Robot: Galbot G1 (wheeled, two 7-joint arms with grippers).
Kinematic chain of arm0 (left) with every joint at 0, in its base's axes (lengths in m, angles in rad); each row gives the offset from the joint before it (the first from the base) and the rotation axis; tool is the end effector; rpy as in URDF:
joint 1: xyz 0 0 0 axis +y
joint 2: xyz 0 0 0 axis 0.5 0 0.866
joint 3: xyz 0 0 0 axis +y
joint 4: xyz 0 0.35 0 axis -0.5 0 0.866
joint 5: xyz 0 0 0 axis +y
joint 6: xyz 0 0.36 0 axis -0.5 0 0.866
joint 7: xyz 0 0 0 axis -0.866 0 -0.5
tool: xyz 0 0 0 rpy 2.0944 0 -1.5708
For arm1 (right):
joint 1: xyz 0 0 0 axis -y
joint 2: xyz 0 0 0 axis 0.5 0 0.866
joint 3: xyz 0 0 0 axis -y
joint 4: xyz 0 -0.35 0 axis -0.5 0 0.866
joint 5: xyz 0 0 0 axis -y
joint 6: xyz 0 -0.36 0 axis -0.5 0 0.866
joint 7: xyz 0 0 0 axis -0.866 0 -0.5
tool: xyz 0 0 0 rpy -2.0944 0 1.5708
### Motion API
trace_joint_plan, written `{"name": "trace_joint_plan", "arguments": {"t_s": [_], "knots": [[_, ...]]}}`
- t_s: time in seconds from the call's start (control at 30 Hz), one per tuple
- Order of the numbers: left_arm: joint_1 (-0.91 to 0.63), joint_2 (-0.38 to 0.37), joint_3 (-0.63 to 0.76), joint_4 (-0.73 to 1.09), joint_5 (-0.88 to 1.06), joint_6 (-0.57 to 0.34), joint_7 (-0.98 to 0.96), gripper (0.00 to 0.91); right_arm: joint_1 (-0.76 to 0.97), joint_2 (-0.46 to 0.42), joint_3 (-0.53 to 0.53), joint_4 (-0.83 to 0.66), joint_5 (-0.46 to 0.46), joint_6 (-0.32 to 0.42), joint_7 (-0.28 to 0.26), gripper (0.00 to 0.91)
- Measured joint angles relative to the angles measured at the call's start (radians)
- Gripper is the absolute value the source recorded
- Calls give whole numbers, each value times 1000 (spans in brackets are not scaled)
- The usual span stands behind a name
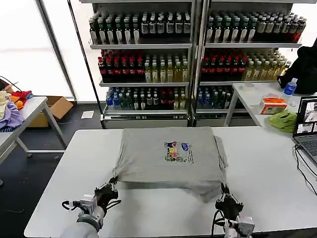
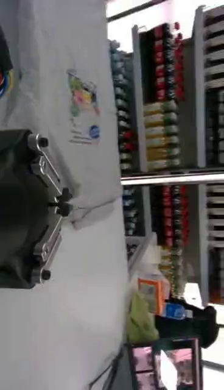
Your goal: Fold and organize the clothes.
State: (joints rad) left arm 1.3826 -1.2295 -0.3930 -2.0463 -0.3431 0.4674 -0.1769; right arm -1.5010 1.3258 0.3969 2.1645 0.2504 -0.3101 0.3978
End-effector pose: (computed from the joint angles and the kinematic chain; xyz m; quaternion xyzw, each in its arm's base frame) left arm 0.2376 0.0227 -0.2824 -0.0531 -0.9794 -0.0102 0.1946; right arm 0.1988 0.0005 -0.2676 -0.0689 -0.9914 -0.0087 0.1107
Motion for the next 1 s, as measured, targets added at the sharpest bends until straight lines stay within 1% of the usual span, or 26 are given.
{"name": "trace_joint_plan", "arguments": {"t_s": [0.13, 0.37, 0.7, 0.93, 0.97, 1.0], "knots": [[-49, -3, 7, 32, -13, -22, -5, 0, 87, -3, -2, -45, -7, -7, -13, 0], [-167, -6, 26, 120, -46, -36, -7, 0, 248, -11, -28, -168, -8, -22, -30, 0], [-339, -26, 54, 287, -74, -48, -1, 0, 459, -5, -85, -354, -7, -41, -53, 0], [-436, -38, 82, 413, -77, -49, 1, 0, 576, 13, -125, -486, -19, -50, -79, 0], [-448, -38, 87, 429, -77, -49, 2, 302, 589, 15, -129, -503, -20, -52, -83, 151], [-461, -38, 91, 445, -77, -48, 3, 705, 601, 17, -134, -520, -22, -55, -86, 907]]}}
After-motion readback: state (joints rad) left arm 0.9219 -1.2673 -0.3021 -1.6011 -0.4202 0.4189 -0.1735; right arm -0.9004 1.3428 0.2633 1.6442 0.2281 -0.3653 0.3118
